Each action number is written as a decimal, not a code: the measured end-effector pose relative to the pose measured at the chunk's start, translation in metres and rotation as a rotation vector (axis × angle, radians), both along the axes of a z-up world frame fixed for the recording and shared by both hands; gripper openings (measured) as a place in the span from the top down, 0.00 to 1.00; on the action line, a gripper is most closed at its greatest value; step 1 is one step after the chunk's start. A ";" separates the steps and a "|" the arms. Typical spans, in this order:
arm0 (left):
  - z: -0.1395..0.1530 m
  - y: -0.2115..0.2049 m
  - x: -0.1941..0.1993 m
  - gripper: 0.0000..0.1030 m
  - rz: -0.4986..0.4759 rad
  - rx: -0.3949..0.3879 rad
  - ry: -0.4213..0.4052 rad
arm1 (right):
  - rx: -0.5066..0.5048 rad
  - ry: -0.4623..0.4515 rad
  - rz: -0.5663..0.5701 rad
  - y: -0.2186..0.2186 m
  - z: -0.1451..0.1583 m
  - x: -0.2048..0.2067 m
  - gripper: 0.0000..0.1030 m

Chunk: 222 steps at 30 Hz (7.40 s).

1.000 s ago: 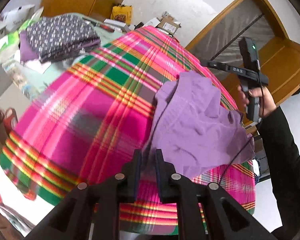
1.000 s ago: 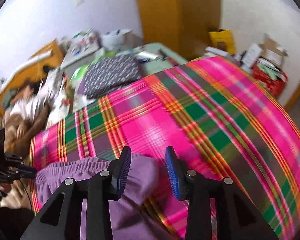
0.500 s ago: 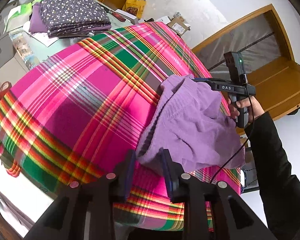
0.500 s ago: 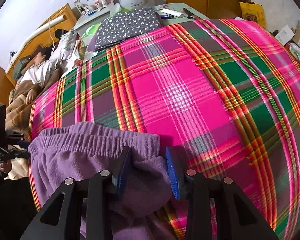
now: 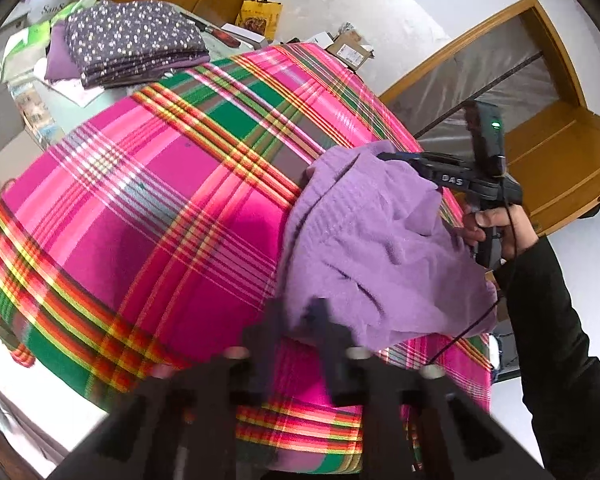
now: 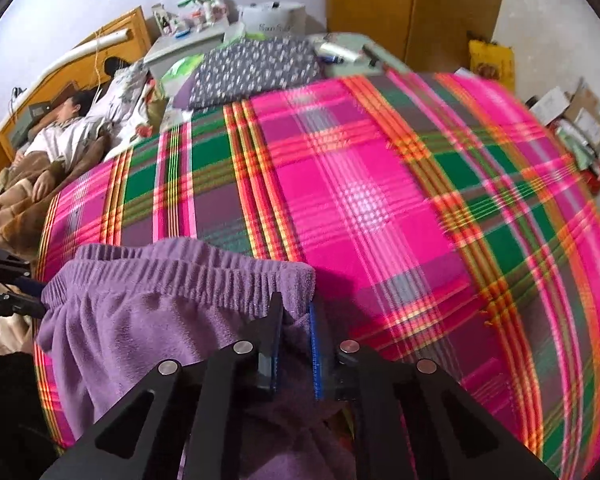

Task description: Fold clothes

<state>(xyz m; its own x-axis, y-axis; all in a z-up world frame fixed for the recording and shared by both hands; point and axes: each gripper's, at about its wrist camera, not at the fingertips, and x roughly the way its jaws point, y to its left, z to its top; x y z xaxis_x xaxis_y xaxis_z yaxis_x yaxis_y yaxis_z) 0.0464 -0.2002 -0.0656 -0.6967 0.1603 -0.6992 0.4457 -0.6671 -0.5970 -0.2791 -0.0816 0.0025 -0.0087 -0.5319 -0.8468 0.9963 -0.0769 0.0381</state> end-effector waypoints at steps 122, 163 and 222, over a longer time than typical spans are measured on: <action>0.067 -0.159 0.010 0.94 0.225 -0.233 0.112 | -0.298 0.303 -0.169 -0.227 0.059 0.031 0.90; -0.005 -0.166 0.012 0.93 0.249 -0.095 0.031 | -0.045 -0.052 -0.137 -0.201 -0.015 -0.027 0.93; -0.008 -0.148 0.001 0.78 0.237 -0.130 -0.072 | -0.153 0.075 -0.292 0.137 -0.005 0.132 0.65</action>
